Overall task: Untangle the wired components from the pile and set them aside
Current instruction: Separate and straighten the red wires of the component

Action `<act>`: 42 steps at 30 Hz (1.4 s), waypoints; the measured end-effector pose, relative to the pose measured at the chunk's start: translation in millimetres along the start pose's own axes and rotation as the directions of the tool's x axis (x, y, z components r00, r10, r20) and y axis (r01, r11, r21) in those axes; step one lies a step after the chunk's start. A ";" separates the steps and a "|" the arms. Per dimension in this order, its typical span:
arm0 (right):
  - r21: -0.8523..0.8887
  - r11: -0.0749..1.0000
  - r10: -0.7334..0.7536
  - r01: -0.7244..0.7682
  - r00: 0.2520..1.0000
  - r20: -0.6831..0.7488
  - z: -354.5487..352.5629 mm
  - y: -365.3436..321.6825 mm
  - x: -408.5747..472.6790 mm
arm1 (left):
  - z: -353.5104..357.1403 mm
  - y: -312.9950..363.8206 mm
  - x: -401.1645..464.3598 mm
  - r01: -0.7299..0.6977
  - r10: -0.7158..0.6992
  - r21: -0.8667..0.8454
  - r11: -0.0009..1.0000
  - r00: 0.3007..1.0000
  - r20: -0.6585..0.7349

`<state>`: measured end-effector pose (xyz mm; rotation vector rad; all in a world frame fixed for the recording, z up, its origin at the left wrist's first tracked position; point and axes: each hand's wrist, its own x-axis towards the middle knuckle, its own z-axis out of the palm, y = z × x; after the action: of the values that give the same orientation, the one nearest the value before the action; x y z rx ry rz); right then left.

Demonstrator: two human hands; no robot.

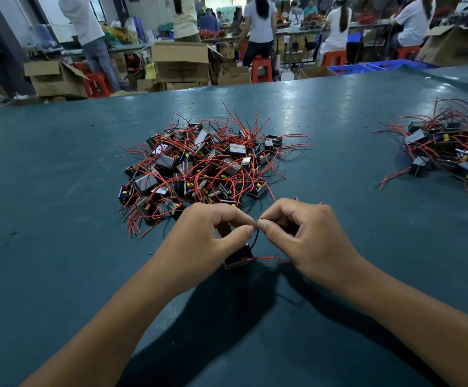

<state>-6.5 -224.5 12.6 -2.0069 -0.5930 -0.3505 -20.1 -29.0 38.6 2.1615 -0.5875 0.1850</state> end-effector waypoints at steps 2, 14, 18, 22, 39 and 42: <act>0.002 1.000 0.003 -0.003 1.000 0.005 0.0 -0.3 -0.3 | -1.6 0.9 -0.5 -0.088 0.093 0.144 0.986 0.995 -0.030; 0.018 0.997 -0.073 0.071 0.993 0.092 -3.5 -3.3 0.5 | -17.2 -20.0 8.8 -0.419 0.475 0.386 0.822 0.878 -0.059; 0.042 0.994 -0.102 0.098 0.987 0.124 -4.4 -2.9 0.8 | -16.5 -18.2 9.5 -0.445 0.497 0.429 0.786 0.867 -0.012; 0.053 0.991 -0.125 0.119 0.983 0.134 -3.4 -2.1 0.5 | -16.5 -16.0 8.4 -0.451 0.503 0.463 0.763 0.864 0.011; -0.079 0.975 -0.205 0.207 0.978 0.043 0.8 -6.3 -1.5 | 6.5 2.8 0.0 -0.073 0.073 0.108 0.991 0.997 0.002; -0.100 0.971 -0.213 0.217 0.976 0.049 1.1 -6.9 -3.0 | 8.2 5.0 -0.4 0.046 -0.048 0.057 0.997 0.999 0.020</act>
<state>-12.7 -221.6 15.7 -2.0573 -0.8349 -0.4845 -23.5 -37.9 37.1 2.2318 -0.5488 0.1549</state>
